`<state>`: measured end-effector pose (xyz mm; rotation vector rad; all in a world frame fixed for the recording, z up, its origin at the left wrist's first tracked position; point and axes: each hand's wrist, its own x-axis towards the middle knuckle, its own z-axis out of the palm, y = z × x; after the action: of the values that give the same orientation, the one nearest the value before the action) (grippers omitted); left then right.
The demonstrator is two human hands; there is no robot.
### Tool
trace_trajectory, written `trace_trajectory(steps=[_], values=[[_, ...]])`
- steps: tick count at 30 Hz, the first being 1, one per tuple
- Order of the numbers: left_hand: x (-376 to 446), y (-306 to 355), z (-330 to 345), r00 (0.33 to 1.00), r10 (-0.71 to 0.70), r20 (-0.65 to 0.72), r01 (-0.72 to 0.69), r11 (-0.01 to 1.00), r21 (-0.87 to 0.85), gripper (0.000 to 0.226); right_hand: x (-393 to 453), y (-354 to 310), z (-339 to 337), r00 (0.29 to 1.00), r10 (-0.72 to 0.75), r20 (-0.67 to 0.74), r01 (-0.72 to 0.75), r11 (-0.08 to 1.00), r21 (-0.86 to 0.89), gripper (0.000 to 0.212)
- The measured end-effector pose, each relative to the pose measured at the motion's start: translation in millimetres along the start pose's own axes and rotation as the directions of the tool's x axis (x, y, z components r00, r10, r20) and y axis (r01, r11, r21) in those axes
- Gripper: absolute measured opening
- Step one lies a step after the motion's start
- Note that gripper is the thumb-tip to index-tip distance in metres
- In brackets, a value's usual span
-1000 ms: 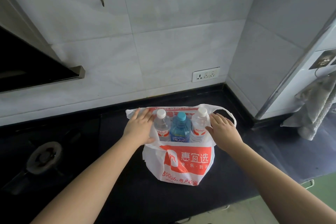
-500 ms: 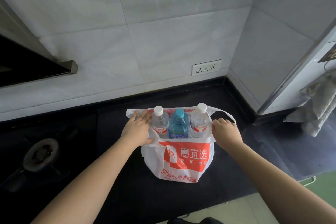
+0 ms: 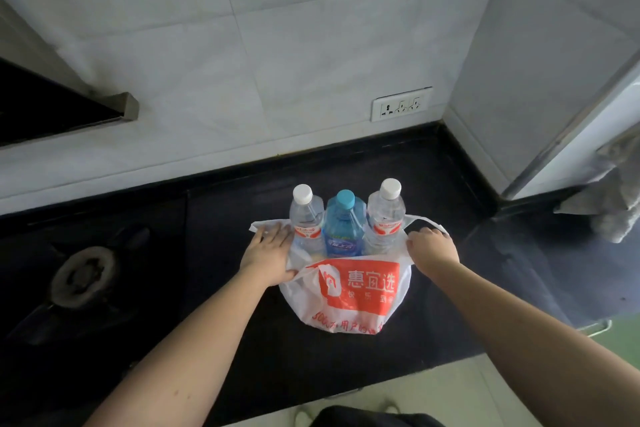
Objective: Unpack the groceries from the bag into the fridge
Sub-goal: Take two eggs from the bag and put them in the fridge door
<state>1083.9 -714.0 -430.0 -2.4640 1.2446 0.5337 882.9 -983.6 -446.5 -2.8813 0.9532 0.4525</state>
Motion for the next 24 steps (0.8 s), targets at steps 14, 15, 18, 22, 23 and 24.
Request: trace_trajectory(steps=[14, 15, 18, 22, 23, 24], values=[[-41.2, 15.2, 40.5, 0.951, 0.053, -0.305, -0.037, 0.998, 0.058, 0.075, -70.8, -21.2, 21.0, 0.962, -0.061, -0.265, 0.128, 0.961, 0.245, 0.049], [-43.3, 16.5, 42.3, 0.942, 0.077, -0.328, -0.057, 0.996, 0.071, 0.073, -74.6, -24.1, 20.9, 0.968, -0.08, -0.236, 0.135, 0.965, 0.225, 0.053], [-47.7, 18.7, 46.4, 0.916, 0.148, -0.372, -0.122, 0.988, 0.092, 0.064, -81.0, -31.1, 23.4, 0.971, -0.147, -0.191, 0.179, 0.971, 0.16, 0.058], [-52.9, 21.2, 45.3, 0.884, 0.217, -0.413, -0.201, 0.976, 0.083, 0.043, -82.4, -31.8, 33.3, 0.962, -0.186, -0.2, 0.196, 0.98, 0.032, 0.054], [-53.6, 22.0, 45.0, 0.871, 0.245, -0.425, -0.232, 0.969, 0.083, 0.038, -82.2, -31.0, 35.5, 0.958, -0.197, -0.208, 0.205, 0.979, 0.019, 0.048], [-53.8, 22.9, 45.0, 0.858, 0.271, -0.435, -0.264, 0.961, 0.078, 0.035, -81.8, -30.4, 36.7, 0.951, -0.209, -0.23, 0.216, 0.976, 0.008, 0.04]])
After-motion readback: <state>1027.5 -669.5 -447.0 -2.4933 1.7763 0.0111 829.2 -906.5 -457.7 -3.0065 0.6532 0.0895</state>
